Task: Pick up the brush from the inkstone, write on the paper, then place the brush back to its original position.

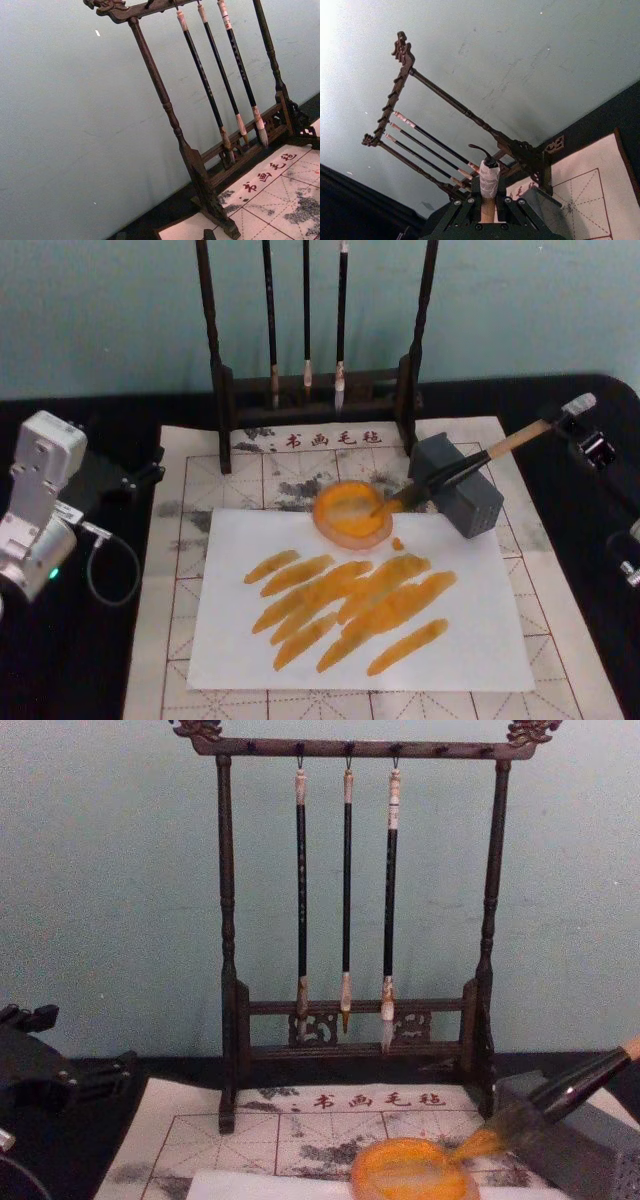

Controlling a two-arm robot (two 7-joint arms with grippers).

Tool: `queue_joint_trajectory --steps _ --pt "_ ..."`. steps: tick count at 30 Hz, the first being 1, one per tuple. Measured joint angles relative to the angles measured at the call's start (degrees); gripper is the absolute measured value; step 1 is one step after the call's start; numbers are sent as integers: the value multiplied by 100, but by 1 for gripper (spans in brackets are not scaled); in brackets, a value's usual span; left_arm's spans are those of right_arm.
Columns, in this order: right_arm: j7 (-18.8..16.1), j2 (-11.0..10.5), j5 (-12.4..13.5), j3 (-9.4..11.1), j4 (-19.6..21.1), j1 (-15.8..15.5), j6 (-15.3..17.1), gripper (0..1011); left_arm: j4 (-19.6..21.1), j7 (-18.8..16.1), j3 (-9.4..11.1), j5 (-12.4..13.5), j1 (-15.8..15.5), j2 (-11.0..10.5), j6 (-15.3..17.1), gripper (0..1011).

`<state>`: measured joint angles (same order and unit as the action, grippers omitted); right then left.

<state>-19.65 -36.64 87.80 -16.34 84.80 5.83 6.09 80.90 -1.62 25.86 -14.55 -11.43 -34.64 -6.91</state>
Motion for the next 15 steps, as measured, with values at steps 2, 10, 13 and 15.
queue_joint_trajectory --steps 2,10,13,15 --pt "-14 -23 11 -21 2 -2 -4 184 0 0 0 0 0 0 0 1001" --pt "-69 -94 86 -163 18 62 -18 184 0 0 0 0 0 0 0 1001" --pt "-70 -95 97 -214 17 101 -18 184 0 0 0 0 0 0 0 1001" --pt "-72 -89 102 -273 0 151 -18 184 0 0 0 0 0 0 0 1001"
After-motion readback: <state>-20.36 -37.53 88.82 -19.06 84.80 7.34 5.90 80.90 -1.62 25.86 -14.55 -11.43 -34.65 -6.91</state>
